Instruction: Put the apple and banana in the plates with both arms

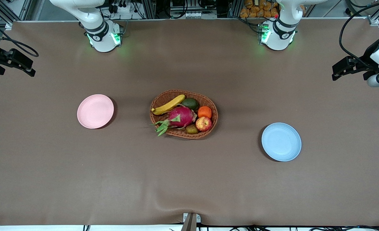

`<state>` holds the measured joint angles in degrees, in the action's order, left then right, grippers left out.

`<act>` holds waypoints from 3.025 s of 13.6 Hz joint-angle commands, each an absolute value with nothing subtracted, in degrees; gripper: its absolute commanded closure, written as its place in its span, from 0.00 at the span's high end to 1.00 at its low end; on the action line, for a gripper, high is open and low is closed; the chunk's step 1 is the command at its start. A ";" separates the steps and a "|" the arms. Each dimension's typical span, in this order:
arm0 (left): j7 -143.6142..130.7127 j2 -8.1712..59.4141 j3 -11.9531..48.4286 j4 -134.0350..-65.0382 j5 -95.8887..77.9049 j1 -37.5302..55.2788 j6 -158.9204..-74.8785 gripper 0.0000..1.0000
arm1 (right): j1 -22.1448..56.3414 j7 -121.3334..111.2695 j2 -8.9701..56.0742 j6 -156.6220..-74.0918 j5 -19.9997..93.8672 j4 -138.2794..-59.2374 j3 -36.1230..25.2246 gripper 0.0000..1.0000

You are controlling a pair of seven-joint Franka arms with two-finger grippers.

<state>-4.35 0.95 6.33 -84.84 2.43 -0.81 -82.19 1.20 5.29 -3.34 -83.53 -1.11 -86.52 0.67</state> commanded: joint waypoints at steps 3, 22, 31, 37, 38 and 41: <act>-4.31 0.35 5.71 -84.21 1.93 -0.35 -81.30 1.00 | 0.62 5.27 -2.64 -82.53 -1.76 -84.99 1.14 1.00; -4.31 -0.61 6.06 -84.99 1.49 -0.53 -80.16 1.00 | -0.35 4.57 -2.64 -82.18 -1.76 -85.08 1.05 1.00; -4.48 -0.44 6.15 -85.08 1.49 -0.26 -79.72 1.00 | -0.70 4.57 -2.64 -81.74 -1.76 -85.17 1.05 1.00; -4.57 0.18 6.15 -85.08 1.49 -0.09 -79.72 1.00 | -0.53 4.66 -2.64 -81.74 -1.32 -85.17 1.05 1.00; -4.57 0.18 6.15 -85.08 1.49 -0.09 -79.72 1.00 | -0.61 4.66 -2.64 -81.83 -1.32 -85.17 1.05 1.00; -4.75 1.75 6.24 -84.99 1.23 0.52 -80.24 1.00 | -1.05 4.57 -2.64 -81.74 -1.14 -85.17 1.05 1.00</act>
